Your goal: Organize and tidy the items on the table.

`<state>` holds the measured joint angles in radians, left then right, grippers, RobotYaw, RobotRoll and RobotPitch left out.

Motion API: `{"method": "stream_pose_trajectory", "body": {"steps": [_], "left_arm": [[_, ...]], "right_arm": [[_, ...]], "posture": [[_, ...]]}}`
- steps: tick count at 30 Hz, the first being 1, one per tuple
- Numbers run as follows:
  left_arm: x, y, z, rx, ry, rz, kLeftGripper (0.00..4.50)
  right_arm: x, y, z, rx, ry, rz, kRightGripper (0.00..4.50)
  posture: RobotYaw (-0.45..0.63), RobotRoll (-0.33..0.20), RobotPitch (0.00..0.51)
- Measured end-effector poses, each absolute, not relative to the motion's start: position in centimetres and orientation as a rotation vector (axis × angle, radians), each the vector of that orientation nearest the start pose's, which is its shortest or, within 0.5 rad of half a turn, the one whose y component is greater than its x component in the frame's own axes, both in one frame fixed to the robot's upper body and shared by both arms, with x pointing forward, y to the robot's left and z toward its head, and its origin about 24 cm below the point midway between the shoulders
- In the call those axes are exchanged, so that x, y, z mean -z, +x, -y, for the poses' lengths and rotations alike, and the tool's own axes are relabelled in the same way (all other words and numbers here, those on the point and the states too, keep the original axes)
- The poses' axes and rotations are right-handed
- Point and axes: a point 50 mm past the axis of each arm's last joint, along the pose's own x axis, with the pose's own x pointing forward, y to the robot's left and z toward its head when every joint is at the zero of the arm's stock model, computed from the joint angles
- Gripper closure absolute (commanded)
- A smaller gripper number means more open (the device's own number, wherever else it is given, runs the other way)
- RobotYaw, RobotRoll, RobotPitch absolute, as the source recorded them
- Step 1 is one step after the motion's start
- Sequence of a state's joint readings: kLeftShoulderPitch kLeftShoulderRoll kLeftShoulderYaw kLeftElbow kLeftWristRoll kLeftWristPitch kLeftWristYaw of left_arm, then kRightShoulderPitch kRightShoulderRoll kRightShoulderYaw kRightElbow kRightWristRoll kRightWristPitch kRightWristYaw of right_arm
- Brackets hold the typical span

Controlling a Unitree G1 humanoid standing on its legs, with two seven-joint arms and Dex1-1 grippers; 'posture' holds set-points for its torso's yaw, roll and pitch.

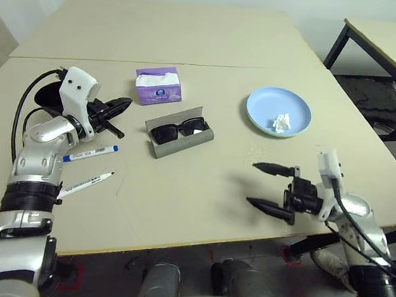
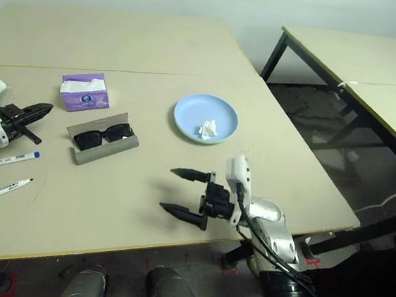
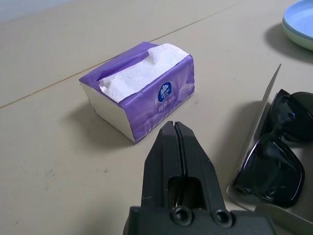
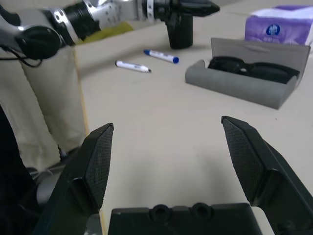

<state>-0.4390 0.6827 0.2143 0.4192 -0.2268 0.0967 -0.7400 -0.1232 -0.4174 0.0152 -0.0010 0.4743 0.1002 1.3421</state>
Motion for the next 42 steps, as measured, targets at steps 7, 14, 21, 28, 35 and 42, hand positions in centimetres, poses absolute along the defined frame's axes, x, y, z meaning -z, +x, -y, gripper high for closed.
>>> {"method": "stream_pose_trajectory", "body": {"steps": [7,14,21,28,35,42], "left_arm": [[-13.4,31.7,-29.5,0.409,0.309,-0.066,4.46],[-12.5,32.3,-28.6,0.428,0.290,-0.072,4.46],[-12.9,33.3,-27.6,0.438,0.278,-0.033,4.46],[-11.5,33.5,-27.0,0.495,0.293,-0.083,4.46],[-10.7,32.9,-27.0,0.574,0.320,-0.132,4.46],[-10.1,31.3,-26.3,0.718,0.381,-0.175,4.46]], "right_arm": [[-8.1,23.6,16.8,-1.395,0.042,0.048,0.00],[-7.2,24.3,17.7,-1.322,-0.016,0.016,0.00],[-7.4,26.0,18.7,-1.110,-0.091,0.026,0.00],[-6.8,26.0,19.2,-0.991,-0.109,-0.007,0.00],[-6.7,25.8,19.2,-0.962,-0.106,-0.012,0.00],[-6.7,25.9,19.1,-0.958,-0.103,-0.014,0.00]], "posture": [[-0.06,0.000,0.072],[-0.07,0.000,0.070],[-0.08,0.000,0.067],[-0.09,0.000,0.065],[-0.10,0.000,0.068],[-0.09,0.000,0.070]]}}
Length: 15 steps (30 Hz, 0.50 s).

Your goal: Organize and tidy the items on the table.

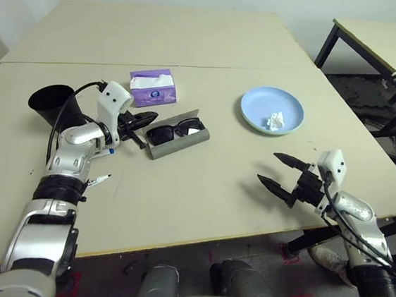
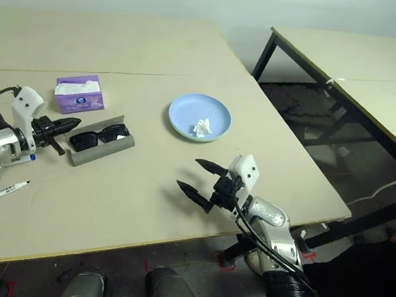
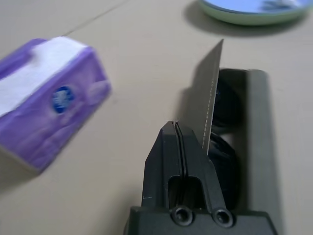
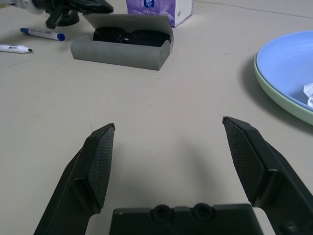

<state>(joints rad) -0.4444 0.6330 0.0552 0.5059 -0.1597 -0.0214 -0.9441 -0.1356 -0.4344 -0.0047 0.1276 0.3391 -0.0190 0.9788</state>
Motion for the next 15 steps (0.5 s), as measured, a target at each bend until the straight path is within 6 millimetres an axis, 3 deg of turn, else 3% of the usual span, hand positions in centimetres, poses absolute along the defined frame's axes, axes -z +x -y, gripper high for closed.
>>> {"method": "stream_pose_trajectory", "body": {"steps": [2,15], "left_arm": [[-9.2,30.5,-26.3,0.753,0.374,-0.224,4.46],[-10.1,29.2,-26.1,0.848,0.425,-0.275,4.46]], "right_arm": [[-6.7,25.9,19.1,-0.956,-0.100,-0.018,0.00],[-6.7,26.1,18.4,-0.967,-0.080,-0.013,0.00]], "posture": [[-0.09,0.000,0.071],[-0.09,0.000,0.072]]}}
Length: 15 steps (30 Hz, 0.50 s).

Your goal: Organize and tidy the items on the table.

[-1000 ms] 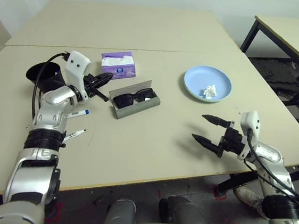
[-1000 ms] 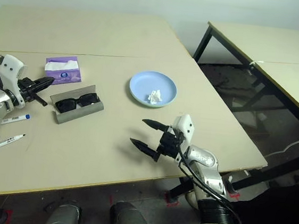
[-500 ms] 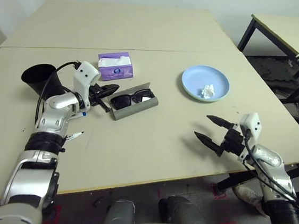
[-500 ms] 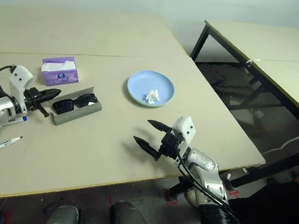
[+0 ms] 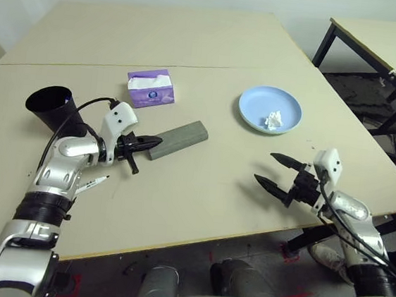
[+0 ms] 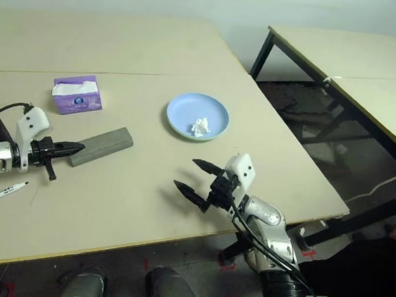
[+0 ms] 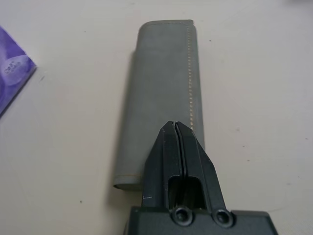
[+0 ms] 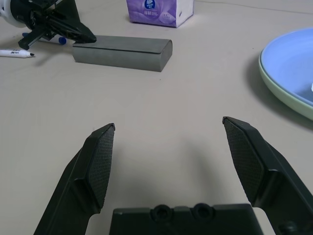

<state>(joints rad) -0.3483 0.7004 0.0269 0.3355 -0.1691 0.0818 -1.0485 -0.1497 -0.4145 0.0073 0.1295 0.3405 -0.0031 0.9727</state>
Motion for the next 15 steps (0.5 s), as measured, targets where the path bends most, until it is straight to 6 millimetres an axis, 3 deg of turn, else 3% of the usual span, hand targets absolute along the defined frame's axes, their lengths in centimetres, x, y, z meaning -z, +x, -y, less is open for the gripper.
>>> {"method": "stream_pose_trajectory", "body": {"steps": [3,9,15], "left_arm": [[-10.9,29.7,-26.5,0.820,0.386,-0.252,4.46],[-15.2,30.6,-28.7,0.699,0.352,-0.171,4.46],[-18.5,28.1,-29.1,0.777,0.489,-0.263,4.46]], "right_arm": [[-6.7,26.1,18.4,-0.983,-0.077,-0.011,0.00],[-6.4,25.8,18.4,-1.083,-0.090,-0.026,0.00],[-6.4,26.0,18.5,-1.156,-0.107,-0.028,0.00]], "posture": [[-0.08,0.000,0.071],[-0.06,0.000,0.067],[-0.04,0.000,0.061]]}}
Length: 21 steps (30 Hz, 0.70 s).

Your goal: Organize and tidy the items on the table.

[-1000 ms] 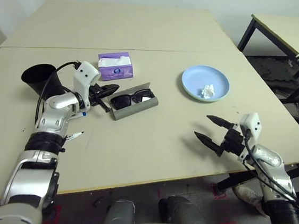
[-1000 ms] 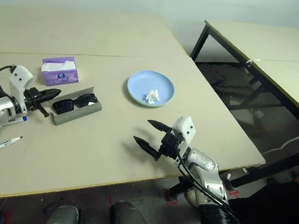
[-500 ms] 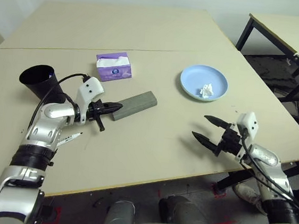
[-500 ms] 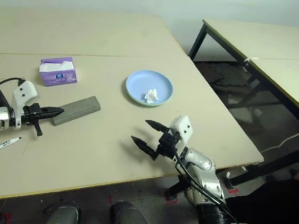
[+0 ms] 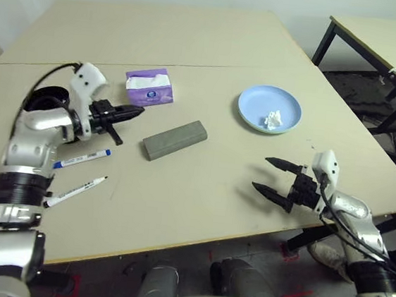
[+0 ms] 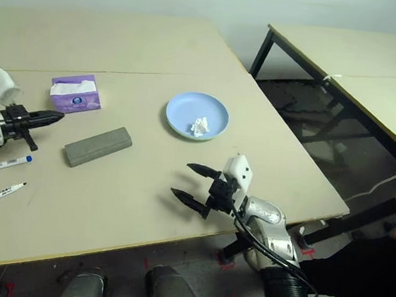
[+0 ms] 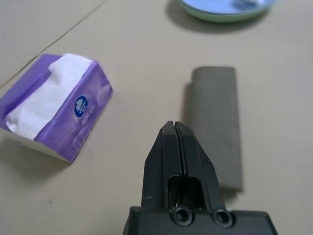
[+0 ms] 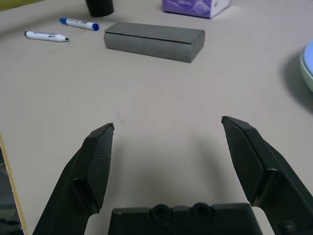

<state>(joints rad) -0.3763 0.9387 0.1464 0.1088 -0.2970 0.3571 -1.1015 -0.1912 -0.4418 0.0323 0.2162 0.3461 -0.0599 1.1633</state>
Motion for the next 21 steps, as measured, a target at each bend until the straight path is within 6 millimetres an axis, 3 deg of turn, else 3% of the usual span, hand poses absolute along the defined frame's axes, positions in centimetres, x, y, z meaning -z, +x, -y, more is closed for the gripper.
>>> {"method": "stream_pose_trajectory", "body": {"steps": [1,5,9,12,16,21], "left_arm": [[-19.0,27.5,-29.1,0.798,0.514,-0.292,4.46],[-20.7,24.7,-29.5,0.874,0.598,-0.498,3.63],[-22.0,21.9,-30.6,0.882,0.669,-0.771,2.28],[-23.2,20.8,-30.8,0.847,0.738,-0.859,1.28],[-22.8,19.6,-31.1,0.817,0.784,-0.995,0.04],[-21.4,18.6,-31.9,0.755,0.839,-1.144,0.04]], "right_arm": [[-6.3,26.1,18.5,-1.160,-0.108,-0.028,0.00],[-6.2,26.4,17.9,-1.188,-0.101,-0.028,0.00],[-6.2,26.4,17.7,-1.203,-0.104,-0.023,0.00],[-6.2,26.4,17.2,-1.221,-0.096,-0.015,0.00],[-6.1,26.3,16.7,-1.247,-0.092,-0.017,0.00],[-6.1,26.3,16.0,-1.272,-0.084,-0.011,0.00]], "posture": [[-0.03,0.000,0.060],[-0.02,0.000,0.059],[-0.01,0.000,0.062],[0.00,0.000,0.068],[0.01,0.000,0.074],[0.02,0.000,0.079]]}}
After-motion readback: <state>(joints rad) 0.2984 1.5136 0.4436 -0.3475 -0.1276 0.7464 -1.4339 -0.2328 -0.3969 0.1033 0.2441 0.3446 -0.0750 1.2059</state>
